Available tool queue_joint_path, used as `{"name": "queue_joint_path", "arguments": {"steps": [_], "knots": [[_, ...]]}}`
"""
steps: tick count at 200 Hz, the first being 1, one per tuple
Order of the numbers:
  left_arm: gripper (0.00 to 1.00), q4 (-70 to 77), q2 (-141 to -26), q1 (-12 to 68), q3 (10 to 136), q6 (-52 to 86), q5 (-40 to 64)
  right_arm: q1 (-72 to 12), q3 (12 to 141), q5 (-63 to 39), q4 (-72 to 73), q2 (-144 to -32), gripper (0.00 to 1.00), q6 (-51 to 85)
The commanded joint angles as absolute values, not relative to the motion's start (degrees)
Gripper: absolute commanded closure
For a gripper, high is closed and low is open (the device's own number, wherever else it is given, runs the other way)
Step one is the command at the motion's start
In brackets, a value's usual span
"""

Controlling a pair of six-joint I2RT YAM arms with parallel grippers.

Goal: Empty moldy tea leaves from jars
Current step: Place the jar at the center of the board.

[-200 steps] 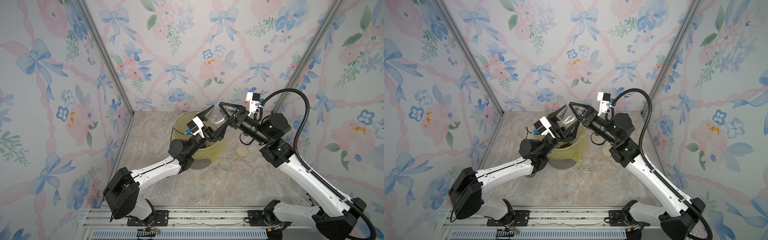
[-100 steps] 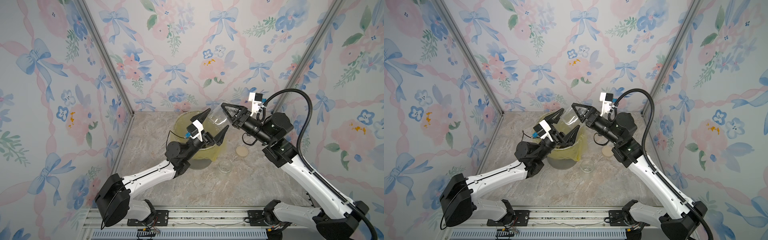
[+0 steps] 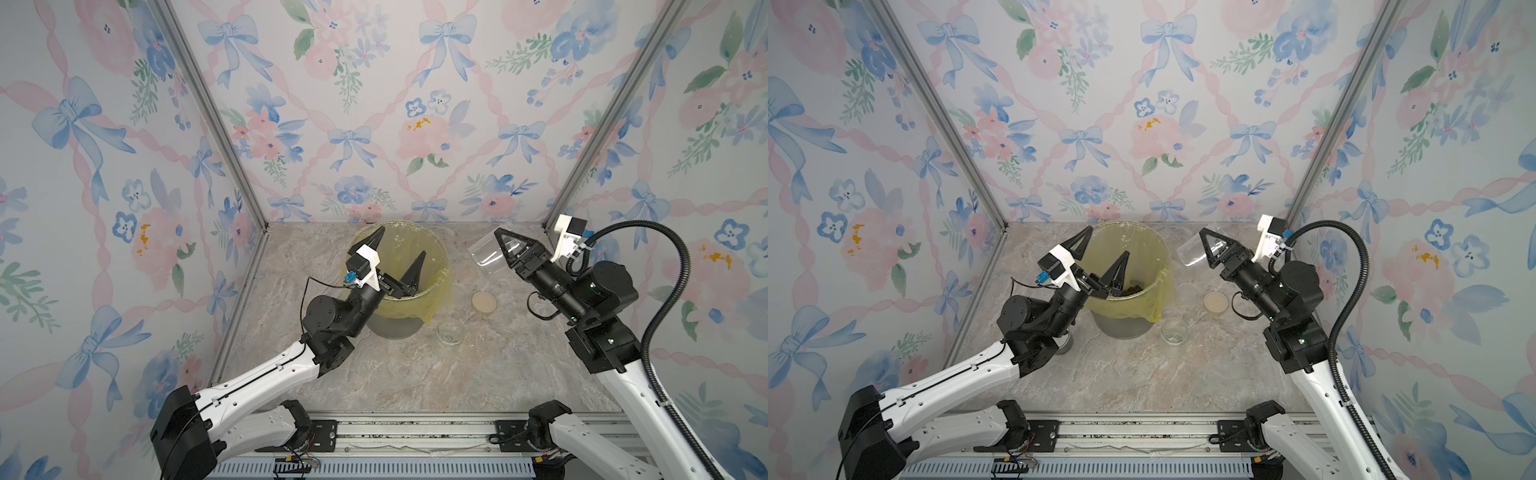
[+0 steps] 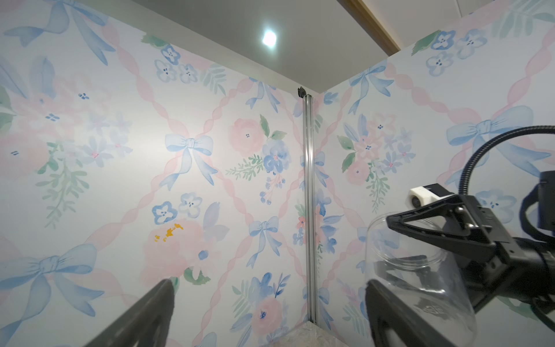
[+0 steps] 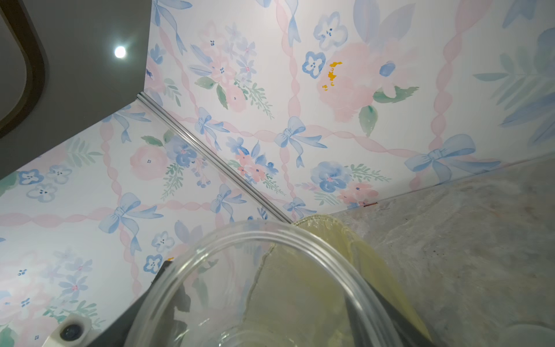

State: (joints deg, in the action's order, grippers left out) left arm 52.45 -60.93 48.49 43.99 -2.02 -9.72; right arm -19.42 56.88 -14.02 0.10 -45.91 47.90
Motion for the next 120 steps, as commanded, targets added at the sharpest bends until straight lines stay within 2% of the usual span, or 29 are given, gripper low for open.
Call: {"name": "queue_joint_path", "arguments": {"steps": [1, 55, 120], "knots": [[0.02, 48.33, -58.63, 46.03, 40.36, 1.82, -13.82, -18.95, 52.17, -9.63, -6.73, -41.93, 0.13, 38.75], [0.02, 38.76, -53.31, 39.99, 37.11, 11.07, -21.35, -19.49, 41.75, -4.0, -13.5, -33.68, 0.14, 29.39], [0.02, 29.21, -42.14, 35.09, 32.24, 16.87, -27.8, -23.19, 26.59, 9.42, -10.42, -25.36, 0.14, 22.69]]}}
